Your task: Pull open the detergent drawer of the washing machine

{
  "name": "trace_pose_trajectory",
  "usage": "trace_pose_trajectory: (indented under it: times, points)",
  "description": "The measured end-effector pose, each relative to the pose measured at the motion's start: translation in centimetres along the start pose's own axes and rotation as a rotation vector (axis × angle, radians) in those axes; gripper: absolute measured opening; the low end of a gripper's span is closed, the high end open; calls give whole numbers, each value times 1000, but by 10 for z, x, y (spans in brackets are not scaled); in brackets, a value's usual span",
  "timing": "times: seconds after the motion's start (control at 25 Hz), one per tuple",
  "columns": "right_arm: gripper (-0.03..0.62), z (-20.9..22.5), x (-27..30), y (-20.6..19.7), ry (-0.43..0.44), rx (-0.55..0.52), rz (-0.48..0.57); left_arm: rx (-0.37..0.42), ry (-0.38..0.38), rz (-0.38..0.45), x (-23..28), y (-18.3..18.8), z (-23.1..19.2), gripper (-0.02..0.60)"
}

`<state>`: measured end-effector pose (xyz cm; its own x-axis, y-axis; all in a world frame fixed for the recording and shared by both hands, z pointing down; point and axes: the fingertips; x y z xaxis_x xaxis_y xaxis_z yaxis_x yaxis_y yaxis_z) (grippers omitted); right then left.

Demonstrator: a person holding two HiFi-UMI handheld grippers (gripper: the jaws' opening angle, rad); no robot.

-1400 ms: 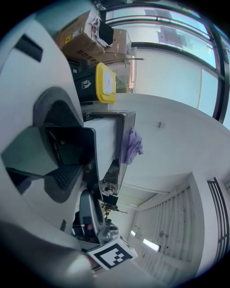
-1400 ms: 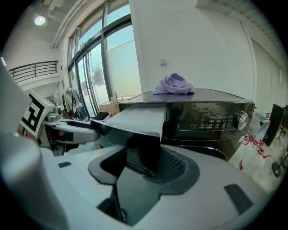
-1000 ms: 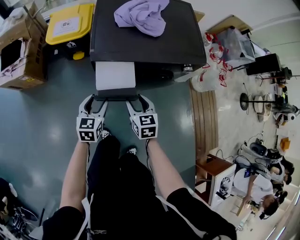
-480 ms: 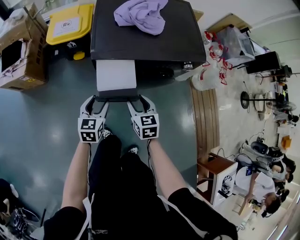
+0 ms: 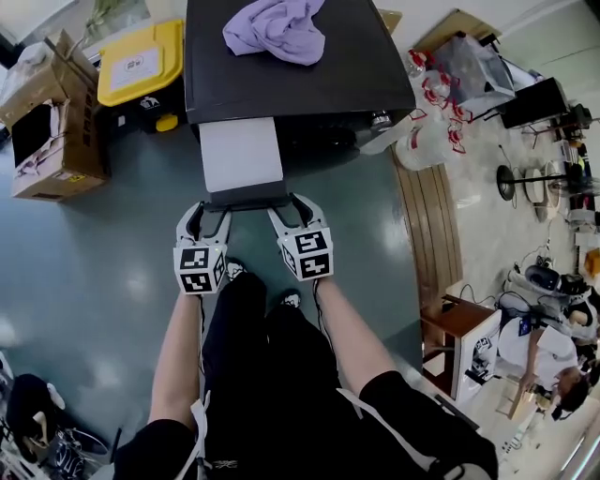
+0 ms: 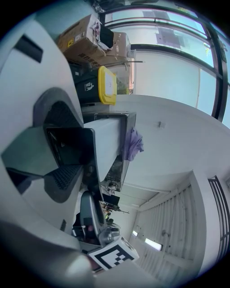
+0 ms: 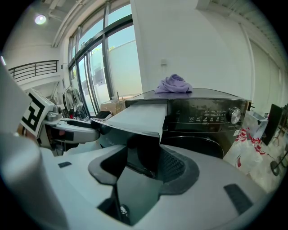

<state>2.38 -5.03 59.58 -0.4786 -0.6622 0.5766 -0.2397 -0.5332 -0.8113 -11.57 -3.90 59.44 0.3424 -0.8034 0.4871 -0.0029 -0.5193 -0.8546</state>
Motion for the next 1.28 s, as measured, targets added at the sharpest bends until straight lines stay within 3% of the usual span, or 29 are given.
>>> trace_pose_trajectory:
  times: [1.28]
  points:
    - [222,-7,-18,-14,10,15,2,6,33,-13,-19,-11,12,253]
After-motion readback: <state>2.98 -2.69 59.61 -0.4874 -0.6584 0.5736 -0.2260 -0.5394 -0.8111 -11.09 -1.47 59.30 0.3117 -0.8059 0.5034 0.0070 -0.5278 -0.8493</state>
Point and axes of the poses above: the fingertips, and each gripper's own axes: x forward along the fingers, z to its right, y out of its top, and after that the axes turned 1 degree about -x, right-handed
